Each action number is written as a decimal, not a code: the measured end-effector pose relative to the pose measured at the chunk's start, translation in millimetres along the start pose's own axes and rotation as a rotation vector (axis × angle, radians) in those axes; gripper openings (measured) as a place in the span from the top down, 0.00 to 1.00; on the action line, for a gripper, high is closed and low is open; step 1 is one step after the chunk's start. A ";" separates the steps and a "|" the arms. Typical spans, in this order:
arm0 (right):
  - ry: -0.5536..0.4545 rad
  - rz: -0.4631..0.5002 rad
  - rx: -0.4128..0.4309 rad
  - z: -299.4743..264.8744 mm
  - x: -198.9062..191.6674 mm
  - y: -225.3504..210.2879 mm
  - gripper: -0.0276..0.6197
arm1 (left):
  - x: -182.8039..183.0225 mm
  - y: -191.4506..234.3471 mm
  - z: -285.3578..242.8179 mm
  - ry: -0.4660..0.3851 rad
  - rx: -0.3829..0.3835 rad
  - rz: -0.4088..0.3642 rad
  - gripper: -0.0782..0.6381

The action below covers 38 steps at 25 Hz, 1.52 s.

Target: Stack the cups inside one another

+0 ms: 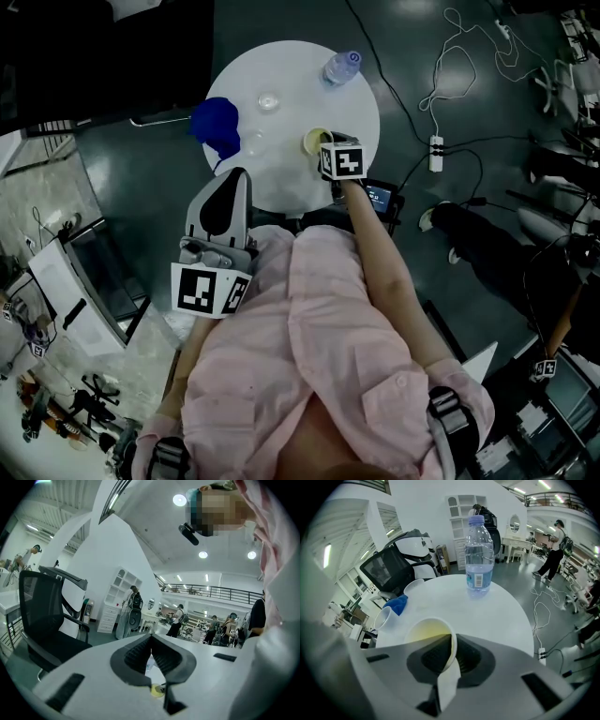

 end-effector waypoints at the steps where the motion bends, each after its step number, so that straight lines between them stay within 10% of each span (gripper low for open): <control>1: -0.002 0.002 0.000 0.4 0.2 0.3 0.90 | -0.1 -0.1 0.1 0.000 0.001 0.000 0.87; 18: -0.157 0.025 0.049 25.7 22.5 16.3 0.90 | 1.1 -4.6 7.4 -0.016 -0.004 -0.015 0.87; 38: -0.657 -0.071 0.180 170.0 77.0 52.8 0.90 | 2.7 -2.9 12.5 -0.037 -0.025 -0.048 0.87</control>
Point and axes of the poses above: the fingertips, and each gripper's own axes: z backward along the fingers, y to its left, x out of its top, the point moved 7 cm from there along z, backward along the fingers, and after that the axes turned 2 degrees about -y, right-handed, at the moved point
